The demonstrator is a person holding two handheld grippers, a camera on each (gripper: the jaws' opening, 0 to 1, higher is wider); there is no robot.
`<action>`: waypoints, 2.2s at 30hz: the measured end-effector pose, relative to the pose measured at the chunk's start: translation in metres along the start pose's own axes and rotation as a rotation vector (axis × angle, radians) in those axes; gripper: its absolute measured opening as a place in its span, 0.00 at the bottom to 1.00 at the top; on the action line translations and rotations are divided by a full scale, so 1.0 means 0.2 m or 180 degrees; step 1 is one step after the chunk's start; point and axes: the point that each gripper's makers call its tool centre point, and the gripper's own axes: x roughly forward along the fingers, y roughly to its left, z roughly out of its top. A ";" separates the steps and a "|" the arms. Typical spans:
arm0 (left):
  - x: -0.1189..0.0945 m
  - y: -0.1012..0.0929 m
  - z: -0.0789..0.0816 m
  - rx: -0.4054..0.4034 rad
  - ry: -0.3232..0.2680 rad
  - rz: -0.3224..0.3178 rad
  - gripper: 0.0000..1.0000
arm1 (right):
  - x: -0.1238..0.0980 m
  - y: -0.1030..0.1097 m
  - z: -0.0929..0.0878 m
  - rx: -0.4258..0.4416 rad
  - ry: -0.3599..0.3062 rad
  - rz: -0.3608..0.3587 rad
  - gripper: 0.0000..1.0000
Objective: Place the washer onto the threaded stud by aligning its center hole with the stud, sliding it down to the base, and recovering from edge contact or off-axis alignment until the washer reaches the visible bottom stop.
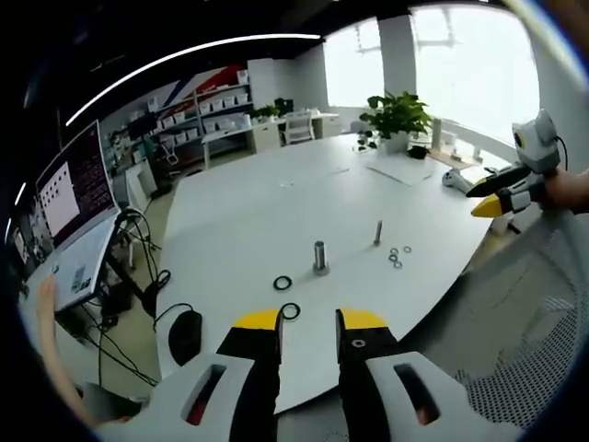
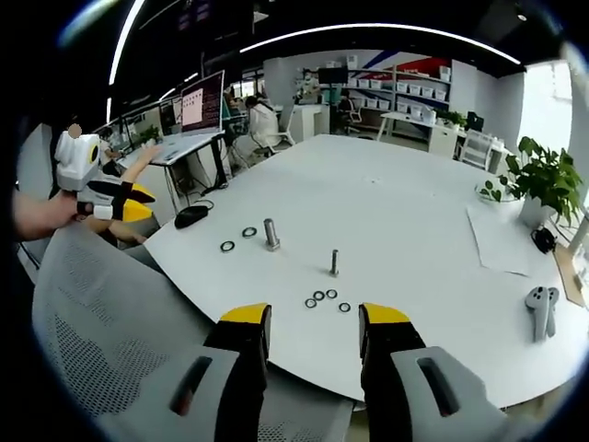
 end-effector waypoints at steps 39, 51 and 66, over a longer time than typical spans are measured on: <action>0.01 0.02 -0.04 0.0027 0.0117 0.0063 0.21 | 0.01 0.03 -0.03 0.0083 0.0024 0.0139 0.41; 0.02 0.03 -0.08 0.0030 0.0242 0.0081 0.20 | 0.03 0.08 -0.06 0.0040 0.0132 0.0291 0.43; 0.02 0.04 -0.10 0.0023 0.0317 0.0078 0.20 | 0.02 0.10 -0.06 0.0048 0.0167 0.0382 0.42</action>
